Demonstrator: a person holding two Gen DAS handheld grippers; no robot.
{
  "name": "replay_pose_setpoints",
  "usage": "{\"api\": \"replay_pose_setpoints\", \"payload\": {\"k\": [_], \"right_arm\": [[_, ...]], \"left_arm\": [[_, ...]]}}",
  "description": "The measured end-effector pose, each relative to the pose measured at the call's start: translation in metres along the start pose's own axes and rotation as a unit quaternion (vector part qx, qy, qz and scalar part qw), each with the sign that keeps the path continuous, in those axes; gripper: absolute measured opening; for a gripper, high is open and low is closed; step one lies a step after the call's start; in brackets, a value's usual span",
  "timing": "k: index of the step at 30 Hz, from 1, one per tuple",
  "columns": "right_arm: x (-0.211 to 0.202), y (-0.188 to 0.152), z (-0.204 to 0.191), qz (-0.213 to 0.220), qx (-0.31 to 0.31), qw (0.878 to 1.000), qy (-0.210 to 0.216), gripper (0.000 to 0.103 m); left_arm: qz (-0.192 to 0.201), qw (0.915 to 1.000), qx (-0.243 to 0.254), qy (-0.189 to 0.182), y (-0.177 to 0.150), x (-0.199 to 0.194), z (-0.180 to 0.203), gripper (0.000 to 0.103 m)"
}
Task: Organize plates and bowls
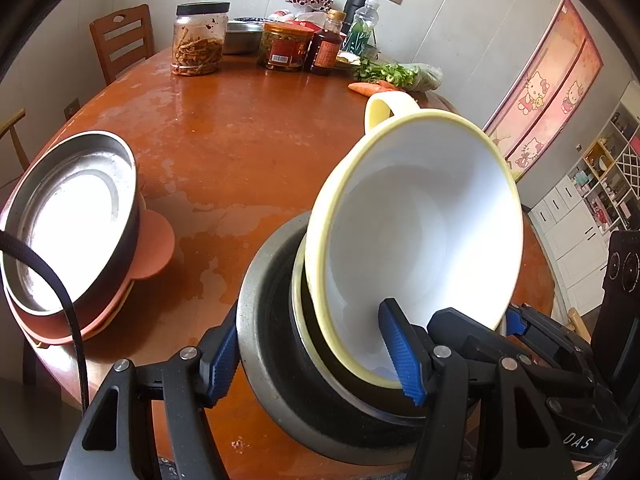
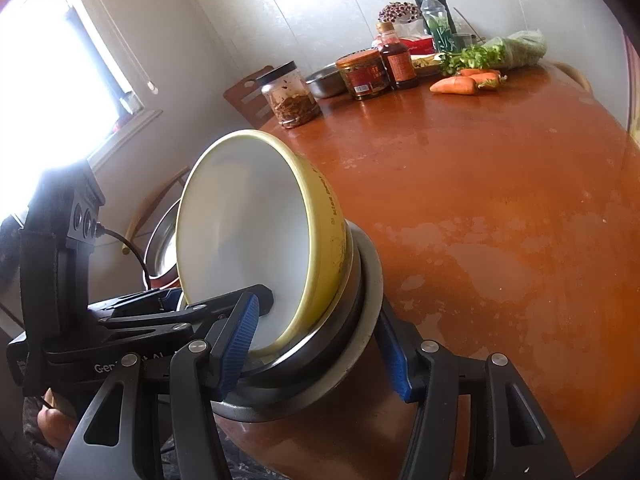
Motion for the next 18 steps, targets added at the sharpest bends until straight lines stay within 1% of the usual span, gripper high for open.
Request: {"api": "replay_pose_setpoints", "payload": {"k": [7,18], "right_arm": [[-0.002,0.005,-0.01,0.007,-0.013,1.0,0.005,0.059],[0.001,0.012,-0.02,0.011,-0.02,1.0,0.015,0.059]], "left_arm": [[0.015,0.9999,0.002,0.003,0.003,-0.015,-0.003,0.065],[0.023,0.9997,-0.002,0.006,0.007,-0.029,-0.011,0.065]]}}
Point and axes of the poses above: each gripper's, at about its wrist camera, not at the fingertips, and x roughly the way its jaws point, z to its right, y to its top, the point moved 2 cm from there along x, roughly the way its jaws point, and after that the axes turned 7 degrees about z, right-handed, at the moved point
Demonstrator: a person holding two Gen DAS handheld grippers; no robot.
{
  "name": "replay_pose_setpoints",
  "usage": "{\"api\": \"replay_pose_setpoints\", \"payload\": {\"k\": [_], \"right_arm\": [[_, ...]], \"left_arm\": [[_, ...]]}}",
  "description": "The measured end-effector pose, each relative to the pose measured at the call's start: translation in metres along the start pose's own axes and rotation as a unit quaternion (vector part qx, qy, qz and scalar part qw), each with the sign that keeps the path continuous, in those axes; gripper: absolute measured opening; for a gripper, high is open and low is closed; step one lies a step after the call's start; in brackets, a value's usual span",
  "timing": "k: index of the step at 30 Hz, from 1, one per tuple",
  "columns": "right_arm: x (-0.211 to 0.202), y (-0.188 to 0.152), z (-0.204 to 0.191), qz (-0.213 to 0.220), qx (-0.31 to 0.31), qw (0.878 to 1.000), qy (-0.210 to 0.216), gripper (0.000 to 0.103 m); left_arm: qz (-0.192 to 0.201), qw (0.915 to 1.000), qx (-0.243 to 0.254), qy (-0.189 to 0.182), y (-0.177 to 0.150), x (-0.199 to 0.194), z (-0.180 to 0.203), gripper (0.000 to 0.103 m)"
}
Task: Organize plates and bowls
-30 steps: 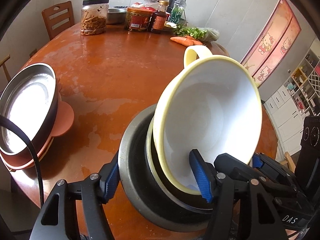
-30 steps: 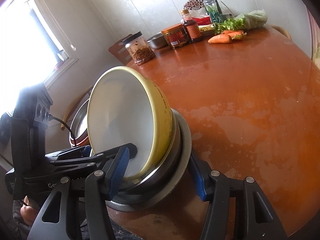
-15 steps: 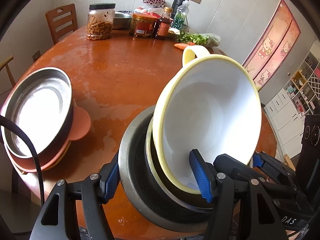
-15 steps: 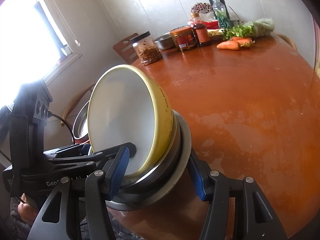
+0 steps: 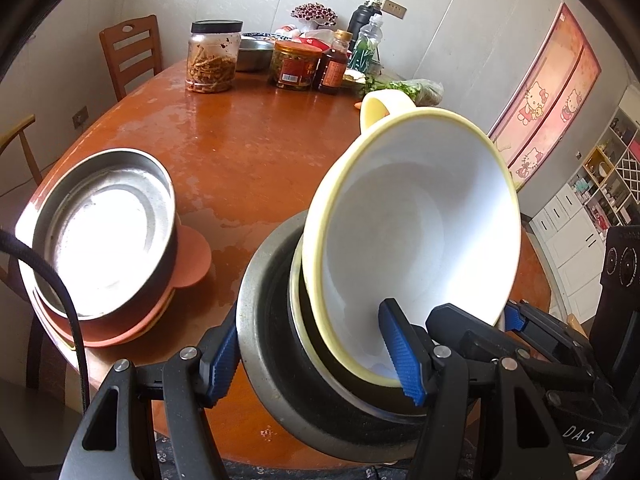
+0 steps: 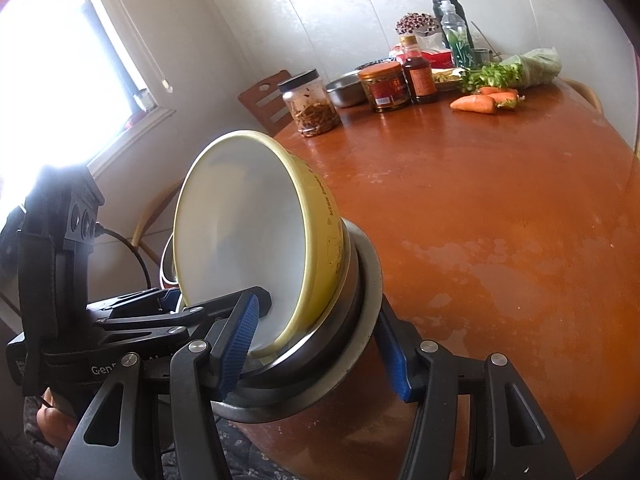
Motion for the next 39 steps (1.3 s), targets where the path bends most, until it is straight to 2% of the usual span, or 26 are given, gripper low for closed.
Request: {"api": "replay_pose_setpoints", "payload": {"k": [6,9,18,24,27,32,39], "right_arm": [[0.006,0.015,-0.018,0.006,-0.017,1.0,0.009,0.06],[0.013,0.026,-0.032,0.009,-0.026,0.999,0.021,0.059],[0.065,0.057,-0.093,-0.01,-0.068,0.995,0.066,0.059],[0.114,0.064,-0.13,-0.037,-0.084,0.992,0.09,0.059],[0.134,0.06,-0.135,-0.053,-0.083,0.991,0.095,0.059],[0.159,0.059,-0.13,-0.074,-0.08,0.99,0.085,0.059],[0.169,0.053,-0.126,-0.08,-0.083,0.99,0.08,0.06]], "left_arm": [[0.013,0.9998,-0.011,0.004,0.01,-0.016,-0.016,0.065],[0.027,0.9993,-0.016,0.018,0.019,-0.028,-0.031,0.065],[0.058,0.9957,-0.043,0.059,0.044,-0.056,-0.099,0.065],[0.056,0.9927,-0.062,0.087,0.051,-0.054,-0.145,0.066],[0.043,0.9928,-0.069,0.088,0.05,-0.046,-0.163,0.066],[0.031,0.9935,-0.073,0.082,0.046,-0.032,-0.173,0.066],[0.027,0.9939,-0.071,0.08,0.046,-0.024,-0.178,0.067]]}}
Point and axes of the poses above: each gripper's, at about its wrist camera, not at the fingertips, and x roughly the way its jaws point, z to its right, y to its top, the point moved 2 cm from there along x, roughly the way its jaws point, and after that the axes turned 7 degrees about z, right-handed, at the moved point
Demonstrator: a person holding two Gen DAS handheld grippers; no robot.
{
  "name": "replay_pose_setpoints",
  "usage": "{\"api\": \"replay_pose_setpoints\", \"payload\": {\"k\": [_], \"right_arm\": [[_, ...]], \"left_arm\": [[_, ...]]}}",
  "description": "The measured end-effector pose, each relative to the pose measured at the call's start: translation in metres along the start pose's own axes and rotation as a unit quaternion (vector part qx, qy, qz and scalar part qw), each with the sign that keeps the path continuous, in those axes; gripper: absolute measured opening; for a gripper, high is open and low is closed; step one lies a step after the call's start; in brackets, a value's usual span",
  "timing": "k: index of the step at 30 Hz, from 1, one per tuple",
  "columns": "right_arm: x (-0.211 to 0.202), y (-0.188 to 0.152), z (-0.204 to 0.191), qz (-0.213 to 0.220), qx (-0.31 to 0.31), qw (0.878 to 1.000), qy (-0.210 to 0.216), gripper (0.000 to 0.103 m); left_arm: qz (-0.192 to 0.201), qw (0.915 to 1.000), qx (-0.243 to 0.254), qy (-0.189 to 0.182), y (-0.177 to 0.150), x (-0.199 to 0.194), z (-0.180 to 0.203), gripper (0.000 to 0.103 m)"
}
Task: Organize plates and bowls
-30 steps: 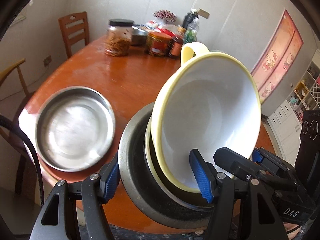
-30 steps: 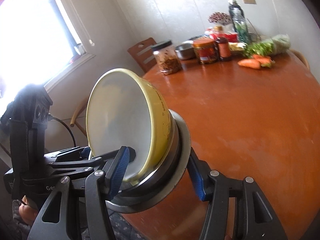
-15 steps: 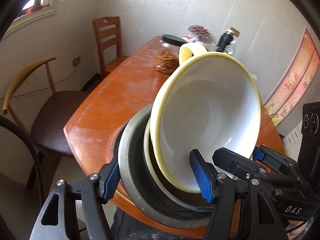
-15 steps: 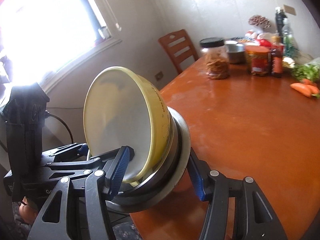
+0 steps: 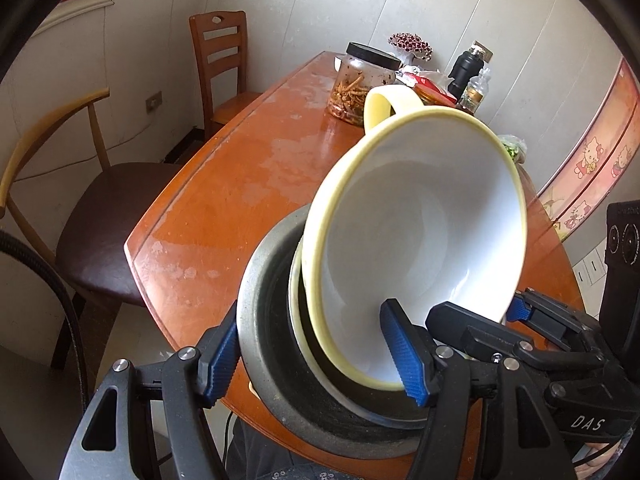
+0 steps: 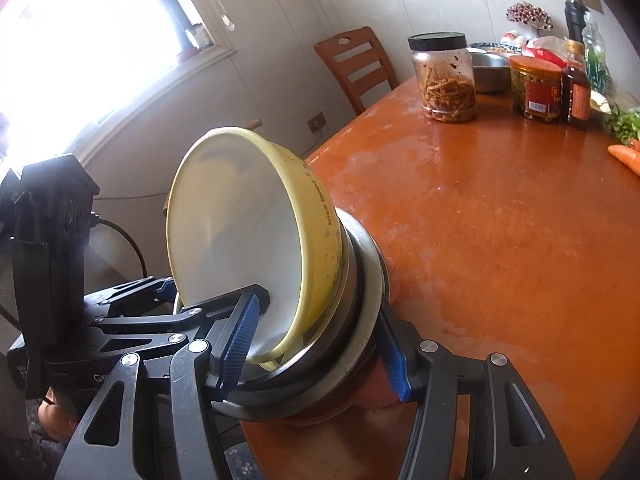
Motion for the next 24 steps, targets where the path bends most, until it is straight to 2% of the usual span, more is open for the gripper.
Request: {"api": "replay_pose_setpoints", "payload": {"k": [7,14,17,24], "right_arm": [[-0.005,0.0,0.001,0.011,0.011,1.0,0.002,0.06],[-0.014,0.001,0.005,0.025,0.019,0.999,-0.009,0.071],[-0.018,0.001,0.007,0.031,0.021,0.999,-0.015,0.072],[-0.037,0.003,0.0,0.066,-0.004,0.997,-0.046,0.072]], "left_arm": [[0.012,0.9999,0.006,0.006,0.003,-0.002,0.001,0.067],[0.018,0.9997,0.007,0.017,0.004,-0.007,0.003,0.071],[0.027,0.9993,0.009,0.024,0.005,-0.011,0.004,0.072],[0.046,0.9983,0.007,0.035,0.01,-0.024,0.004,0.073]]}}
Point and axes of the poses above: each gripper's, at about its wrist camera, not at the fingertips, and x roughly the way its jaws point, z to its right, y to its top, the point moved 2 cm from there along x, roughly the way its jaws point, and after that the axes turned 7 degrees about z, right-handed, at the moved point
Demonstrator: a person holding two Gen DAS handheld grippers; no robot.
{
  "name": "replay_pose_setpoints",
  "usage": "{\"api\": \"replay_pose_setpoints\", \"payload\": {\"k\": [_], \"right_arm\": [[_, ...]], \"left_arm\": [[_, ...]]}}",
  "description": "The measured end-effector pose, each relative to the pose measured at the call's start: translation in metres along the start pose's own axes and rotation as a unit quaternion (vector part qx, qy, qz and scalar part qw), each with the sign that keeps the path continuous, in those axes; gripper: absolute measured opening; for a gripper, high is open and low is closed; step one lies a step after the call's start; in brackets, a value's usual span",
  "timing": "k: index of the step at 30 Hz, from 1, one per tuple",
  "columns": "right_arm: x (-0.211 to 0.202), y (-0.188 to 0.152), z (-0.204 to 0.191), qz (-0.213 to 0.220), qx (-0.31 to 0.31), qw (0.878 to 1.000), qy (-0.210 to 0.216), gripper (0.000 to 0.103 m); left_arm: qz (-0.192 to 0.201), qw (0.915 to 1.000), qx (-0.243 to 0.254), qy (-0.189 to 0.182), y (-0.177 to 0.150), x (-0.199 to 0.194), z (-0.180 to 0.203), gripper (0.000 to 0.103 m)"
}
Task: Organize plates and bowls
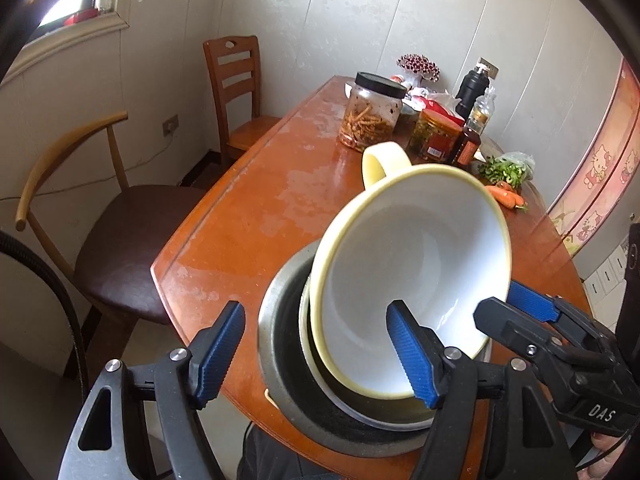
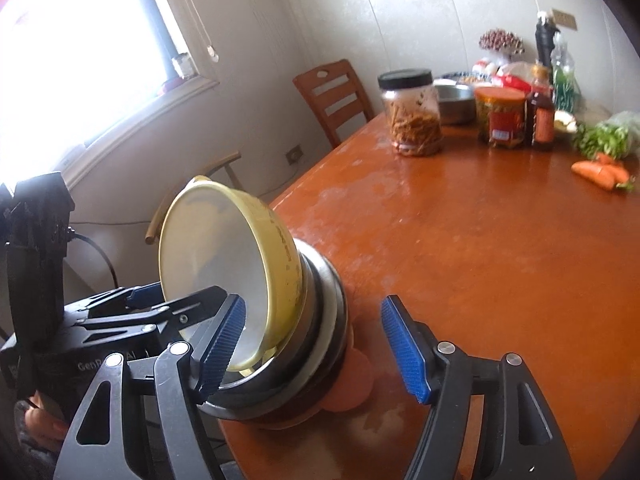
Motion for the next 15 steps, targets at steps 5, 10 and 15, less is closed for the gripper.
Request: {"api": "replay_pose_setpoints", "payload": {"k": [5,10,15], "right_arm": [[-0.012,0.0,-0.007,0.015,-0.024,1.0,-0.008,0.074],[-0.024,-0.004,-0.015,0.026,-0.049,0.998,-0.004,0.075],[-0.035,-0.013,-0.019,0.026,-0.067,0.997,-0.003,0.075]], "left_arm": [[0.021,0.9997,0.005,0.009,0.001,-0.018,0.001,0.073],[0.039,0.999,0.007,0.019,-0.002,-0.043,-0.003,0.073],[0.052,0.9979,-0.005,0.038,-0.011,-0.065,-0.024,0.073]]}}
Point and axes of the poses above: each gripper's, at about its wrist camera, not at the fingertips, and x roughly the way its jaws point, z to its right, y to its top, the point moved 2 cm from there along x, roughly the way its jaws point, and after that the axes turned 7 degrees about z, right-handed, at the moved point
